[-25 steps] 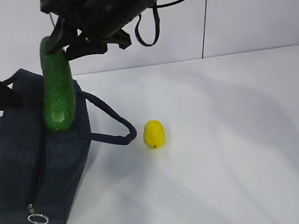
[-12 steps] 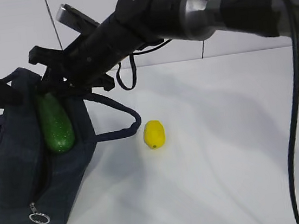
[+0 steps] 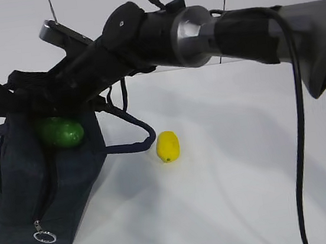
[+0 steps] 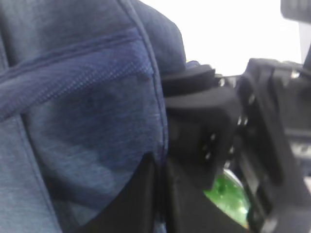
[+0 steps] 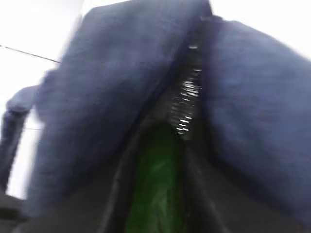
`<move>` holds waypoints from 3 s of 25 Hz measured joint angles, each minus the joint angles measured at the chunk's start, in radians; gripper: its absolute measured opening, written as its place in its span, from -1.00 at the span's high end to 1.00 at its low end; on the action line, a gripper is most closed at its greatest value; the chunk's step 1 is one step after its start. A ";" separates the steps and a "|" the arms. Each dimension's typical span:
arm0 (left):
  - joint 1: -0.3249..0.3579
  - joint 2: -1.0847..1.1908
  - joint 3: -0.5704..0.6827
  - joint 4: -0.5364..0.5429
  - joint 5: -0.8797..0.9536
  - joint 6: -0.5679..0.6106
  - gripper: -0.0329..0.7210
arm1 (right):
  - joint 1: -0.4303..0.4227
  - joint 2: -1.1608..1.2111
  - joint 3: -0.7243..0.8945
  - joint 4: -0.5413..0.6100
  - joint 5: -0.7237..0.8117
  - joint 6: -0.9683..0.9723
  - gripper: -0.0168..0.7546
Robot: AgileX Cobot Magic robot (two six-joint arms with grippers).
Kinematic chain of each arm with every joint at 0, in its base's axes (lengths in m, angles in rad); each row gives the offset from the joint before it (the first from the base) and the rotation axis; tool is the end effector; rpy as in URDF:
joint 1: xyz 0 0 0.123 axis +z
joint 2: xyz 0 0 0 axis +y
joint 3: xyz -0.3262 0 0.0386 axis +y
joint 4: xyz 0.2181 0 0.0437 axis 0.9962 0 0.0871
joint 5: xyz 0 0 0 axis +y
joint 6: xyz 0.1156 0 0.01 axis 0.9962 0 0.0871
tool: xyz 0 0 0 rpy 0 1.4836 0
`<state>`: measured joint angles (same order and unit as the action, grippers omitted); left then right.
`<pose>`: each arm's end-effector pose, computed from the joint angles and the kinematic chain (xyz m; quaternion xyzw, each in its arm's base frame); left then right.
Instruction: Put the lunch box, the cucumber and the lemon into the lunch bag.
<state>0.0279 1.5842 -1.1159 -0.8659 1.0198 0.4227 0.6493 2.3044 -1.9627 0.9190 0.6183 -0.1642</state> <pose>0.2918 -0.0672 0.3072 -0.0075 0.9239 -0.3481 0.1588 0.4044 0.3742 0.2442 -0.1021 0.8731 0.4281 0.2098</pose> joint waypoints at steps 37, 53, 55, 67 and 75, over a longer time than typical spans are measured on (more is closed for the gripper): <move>0.001 0.000 0.000 -0.013 0.007 0.000 0.91 | -0.007 -0.220 0.000 -0.703 0.284 0.042 -0.53; 0.001 0.000 0.000 -0.004 0.007 0.000 0.91 | -0.011 -0.120 -0.001 -1.155 0.555 0.618 -0.52; 0.001 0.000 0.000 0.013 0.007 0.000 0.91 | -0.019 -0.098 -0.001 -1.157 0.555 0.648 -0.52; 0.001 0.000 0.000 0.075 0.007 0.000 0.91 | -0.077 0.000 -0.001 -1.060 0.542 0.681 -0.52; 0.001 0.000 0.000 0.075 0.007 0.000 0.91 | -0.077 0.034 -0.002 -1.022 0.500 0.681 -0.52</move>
<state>0.0286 1.5842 -1.1159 -0.7905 1.0265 0.4227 0.5726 2.3386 -1.9650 -0.1026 1.1186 0.5166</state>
